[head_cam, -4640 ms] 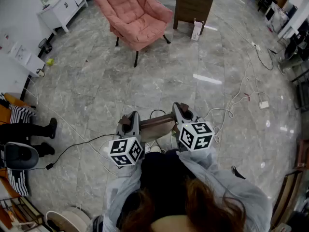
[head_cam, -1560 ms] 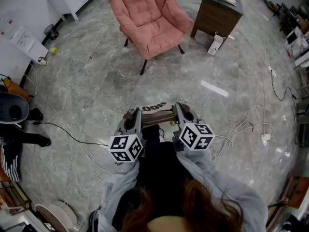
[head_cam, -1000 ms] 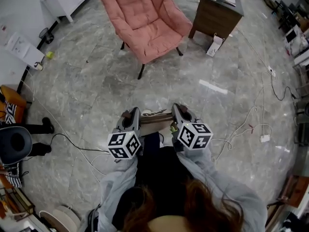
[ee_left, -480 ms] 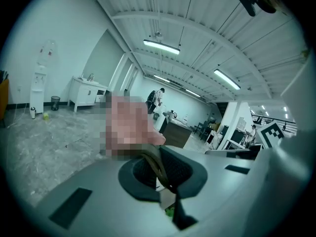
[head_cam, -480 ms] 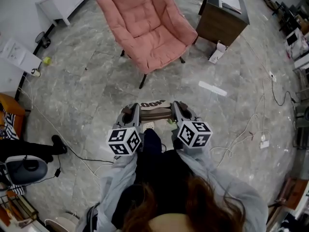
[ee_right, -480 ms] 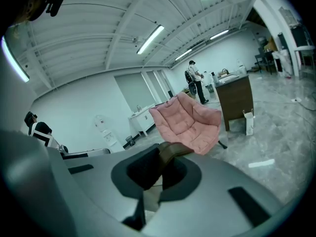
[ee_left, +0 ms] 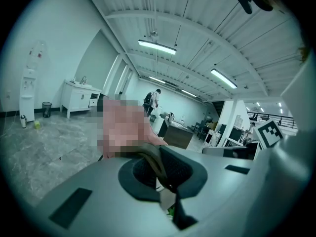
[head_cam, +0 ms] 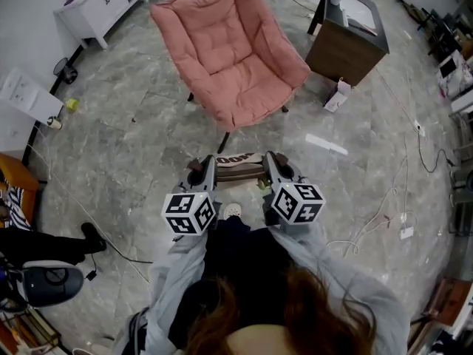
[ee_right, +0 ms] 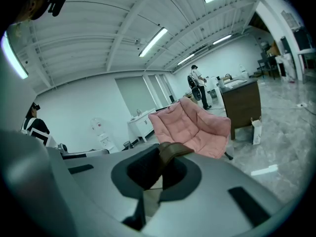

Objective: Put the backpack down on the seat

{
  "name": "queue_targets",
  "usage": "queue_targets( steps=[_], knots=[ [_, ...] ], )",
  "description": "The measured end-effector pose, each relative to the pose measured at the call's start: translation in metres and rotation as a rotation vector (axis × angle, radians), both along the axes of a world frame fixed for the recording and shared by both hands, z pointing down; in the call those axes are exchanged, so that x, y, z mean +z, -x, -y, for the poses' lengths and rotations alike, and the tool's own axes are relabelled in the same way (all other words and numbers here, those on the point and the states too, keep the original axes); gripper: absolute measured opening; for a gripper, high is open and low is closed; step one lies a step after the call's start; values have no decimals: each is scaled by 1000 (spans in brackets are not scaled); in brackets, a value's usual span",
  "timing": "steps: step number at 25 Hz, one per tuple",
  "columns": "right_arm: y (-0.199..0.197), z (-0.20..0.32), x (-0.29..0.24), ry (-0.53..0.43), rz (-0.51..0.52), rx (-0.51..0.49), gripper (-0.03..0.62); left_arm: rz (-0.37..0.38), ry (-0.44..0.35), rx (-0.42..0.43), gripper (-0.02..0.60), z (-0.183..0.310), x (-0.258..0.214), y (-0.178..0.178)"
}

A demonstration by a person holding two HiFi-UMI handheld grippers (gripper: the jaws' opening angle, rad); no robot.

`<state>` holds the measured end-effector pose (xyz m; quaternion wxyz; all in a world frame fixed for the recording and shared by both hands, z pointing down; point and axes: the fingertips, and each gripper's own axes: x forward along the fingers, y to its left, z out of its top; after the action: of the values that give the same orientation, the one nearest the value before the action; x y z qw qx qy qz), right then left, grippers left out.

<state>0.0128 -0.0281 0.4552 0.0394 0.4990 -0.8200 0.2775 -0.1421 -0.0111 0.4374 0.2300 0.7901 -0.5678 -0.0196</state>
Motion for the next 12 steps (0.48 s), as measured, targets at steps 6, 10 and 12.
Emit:
queue_targets(
  steps=[6,10,12],
  knots=[
    [1,22,3,4,2,28,9,19,-8,43,14,23,0,1],
    [0,25,-2,4,11,43,9,14,-3,68,14,26,0,-2],
    [-2,24,-4,1,11,56,9,8,3,77,14,26,1,-3]
  ],
)
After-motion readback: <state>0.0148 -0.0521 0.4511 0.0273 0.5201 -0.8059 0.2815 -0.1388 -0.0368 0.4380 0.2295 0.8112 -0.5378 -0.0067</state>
